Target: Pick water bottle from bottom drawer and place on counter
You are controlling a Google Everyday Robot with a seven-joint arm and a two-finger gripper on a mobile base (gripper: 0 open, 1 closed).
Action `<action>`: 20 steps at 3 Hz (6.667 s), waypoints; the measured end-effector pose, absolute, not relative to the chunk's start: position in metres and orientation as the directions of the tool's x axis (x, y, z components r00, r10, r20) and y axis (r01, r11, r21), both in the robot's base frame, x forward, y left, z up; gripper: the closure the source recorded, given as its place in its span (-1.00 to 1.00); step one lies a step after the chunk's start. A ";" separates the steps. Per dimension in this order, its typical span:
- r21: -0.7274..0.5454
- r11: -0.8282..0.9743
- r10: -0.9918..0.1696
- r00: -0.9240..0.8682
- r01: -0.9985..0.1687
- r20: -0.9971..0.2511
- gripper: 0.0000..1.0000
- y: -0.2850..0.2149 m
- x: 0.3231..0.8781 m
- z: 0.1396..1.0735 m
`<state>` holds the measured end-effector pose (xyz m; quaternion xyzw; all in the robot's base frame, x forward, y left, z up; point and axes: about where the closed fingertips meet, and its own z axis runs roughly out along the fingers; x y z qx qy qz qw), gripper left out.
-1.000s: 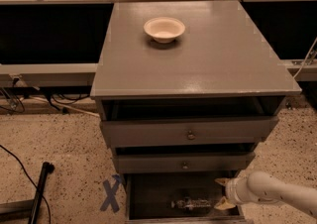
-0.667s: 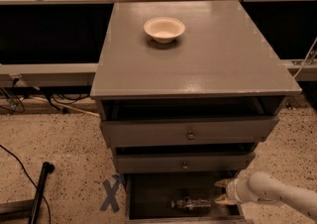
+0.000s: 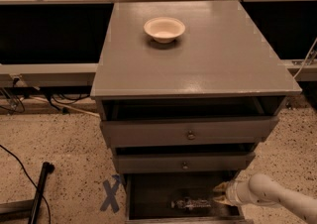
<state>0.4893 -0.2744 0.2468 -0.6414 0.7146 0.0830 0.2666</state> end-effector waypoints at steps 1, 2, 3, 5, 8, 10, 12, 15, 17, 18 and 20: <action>-0.221 0.160 -0.871 -0.033 -0.962 -0.490 -0.16 -0.273 0.489 0.245; -0.219 0.159 -0.870 -0.032 -0.963 -0.492 -0.63 -0.271 0.488 0.243; -0.187 0.137 -0.851 -0.019 -0.973 -0.525 -1.00 -0.259 0.484 0.235; -0.151 0.086 -0.804 0.021 -0.985 -0.594 -0.37 -0.233 0.484 0.218; -0.115 -0.003 -0.783 0.074 -0.993 -0.617 -0.40 -0.206 0.485 0.173; -0.096 -0.042 -0.798 0.091 -0.994 -0.596 -0.42 -0.193 0.483 0.143; -0.073 -0.032 -0.770 0.071 -0.997 -0.634 0.30 -0.185 0.483 0.125; -0.136 -0.003 -0.710 0.098 -0.991 -0.697 1.00 -0.202 0.484 0.167; -0.341 0.067 -0.568 0.245 -0.938 -0.786 1.00 -0.276 0.464 0.315; -0.435 0.147 -0.534 0.299 -0.888 -0.791 1.00 -0.292 0.452 0.356; -0.557 0.045 -0.593 0.426 -0.830 -0.683 1.00 -0.283 0.458 0.383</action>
Offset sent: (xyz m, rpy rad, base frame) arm -0.0002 0.0012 -0.0020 0.0030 0.0012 0.0037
